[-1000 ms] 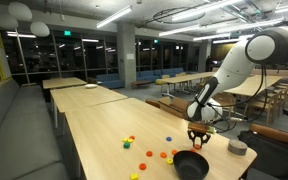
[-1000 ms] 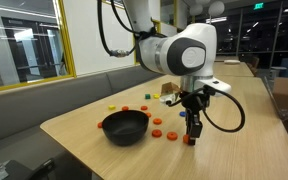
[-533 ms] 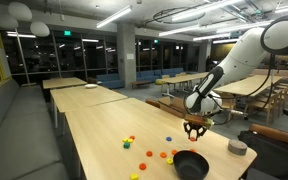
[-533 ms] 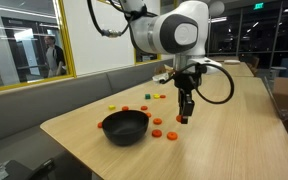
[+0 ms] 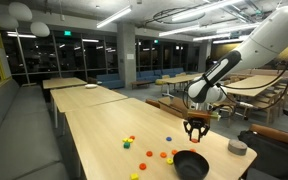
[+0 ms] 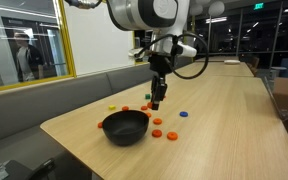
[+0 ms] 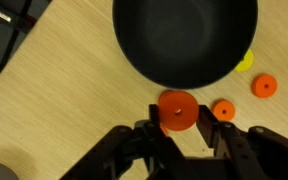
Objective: Place three orange rings inside the black bowl
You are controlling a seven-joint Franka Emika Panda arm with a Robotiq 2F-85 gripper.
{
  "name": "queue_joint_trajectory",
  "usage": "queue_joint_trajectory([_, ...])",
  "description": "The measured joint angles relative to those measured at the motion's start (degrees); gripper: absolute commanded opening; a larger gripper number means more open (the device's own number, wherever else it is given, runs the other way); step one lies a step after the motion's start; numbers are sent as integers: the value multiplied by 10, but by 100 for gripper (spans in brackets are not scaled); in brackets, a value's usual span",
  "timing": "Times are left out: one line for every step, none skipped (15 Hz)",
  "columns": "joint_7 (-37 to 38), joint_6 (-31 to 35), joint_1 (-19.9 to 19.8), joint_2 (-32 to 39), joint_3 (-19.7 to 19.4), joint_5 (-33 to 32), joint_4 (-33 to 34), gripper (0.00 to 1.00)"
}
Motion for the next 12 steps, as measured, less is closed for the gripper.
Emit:
queue_joint_trajectory([-3, -14, 1, -12, 7, 0, -9, 25])
queue_joint_trajectory([-5, -28, 2, -22, 14, 0, -18, 25])
queue_joint_trajectory([-6, -39, 3, -30, 21, 0, -26, 25])
queue_joint_trajectory([-7, -48, 5, -37, 29, 0, -33, 25])
queue_joint_trajectory([-8, -55, 7, -41, 36, 0, -40, 25])
queue_joint_trajectory([-8, -61, 10, -45, 43, 0, -47, 25])
queue_joint_trajectory([-8, -65, 13, -47, 50, 0, -53, 25])
queue_joint_trajectory([-8, -67, 17, -48, 57, 0, -59, 25])
queue_joint_trajectory([-8, -69, 22, -48, 63, 0, -64, 25])
queue_joint_trajectory([-8, -69, 26, -48, 69, 0, -68, 25])
queue_joint_trajectory([-8, -69, 31, -48, 75, 0, -71, 25])
queue_joint_trajectory([-8, -69, 35, -48, 80, 0, -74, 25])
